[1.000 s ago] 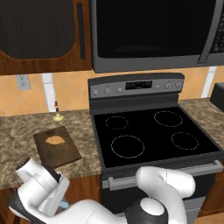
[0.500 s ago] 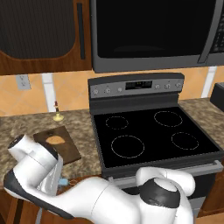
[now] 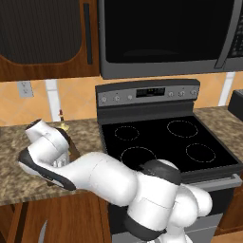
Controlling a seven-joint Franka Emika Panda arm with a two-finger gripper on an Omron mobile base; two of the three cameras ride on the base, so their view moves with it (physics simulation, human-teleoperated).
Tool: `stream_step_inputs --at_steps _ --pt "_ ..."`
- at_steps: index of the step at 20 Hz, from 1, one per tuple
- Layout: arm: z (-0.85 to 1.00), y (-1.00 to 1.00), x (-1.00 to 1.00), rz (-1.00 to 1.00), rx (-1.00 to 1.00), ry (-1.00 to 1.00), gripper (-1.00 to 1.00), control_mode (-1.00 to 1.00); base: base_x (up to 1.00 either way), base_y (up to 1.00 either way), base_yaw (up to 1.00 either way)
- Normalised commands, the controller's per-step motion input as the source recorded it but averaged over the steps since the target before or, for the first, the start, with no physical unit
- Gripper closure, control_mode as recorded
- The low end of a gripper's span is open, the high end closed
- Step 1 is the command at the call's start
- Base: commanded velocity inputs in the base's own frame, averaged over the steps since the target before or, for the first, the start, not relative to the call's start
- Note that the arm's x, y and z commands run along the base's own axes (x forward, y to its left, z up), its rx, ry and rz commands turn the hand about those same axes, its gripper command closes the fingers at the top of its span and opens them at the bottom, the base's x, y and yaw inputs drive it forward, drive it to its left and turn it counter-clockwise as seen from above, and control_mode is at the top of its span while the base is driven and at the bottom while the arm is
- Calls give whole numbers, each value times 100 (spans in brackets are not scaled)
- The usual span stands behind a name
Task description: Place the appropriate cutting tool for cutting the potato skin on the cutting board.
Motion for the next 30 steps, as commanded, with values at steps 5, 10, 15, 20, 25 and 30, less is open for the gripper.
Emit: stream_step_inputs --at_steps 5,10,15,20,25,30 --pt "-50 15 86 5 -1 14 100 -100 0 0 0" --pt "-46 18 46 1 0 11 100 -100 0 0 0" --pt "-28 9 62 1 0 4 100 -100 0 0 0" --pt "-35 6 46 1 0 0 100 -100 0 0 0" --pt "-28 2 11 0 0 0 -100 -100 0 0 0" --pt "-9 -3 -41 0 4 -9 -100 -100 0 0 0"
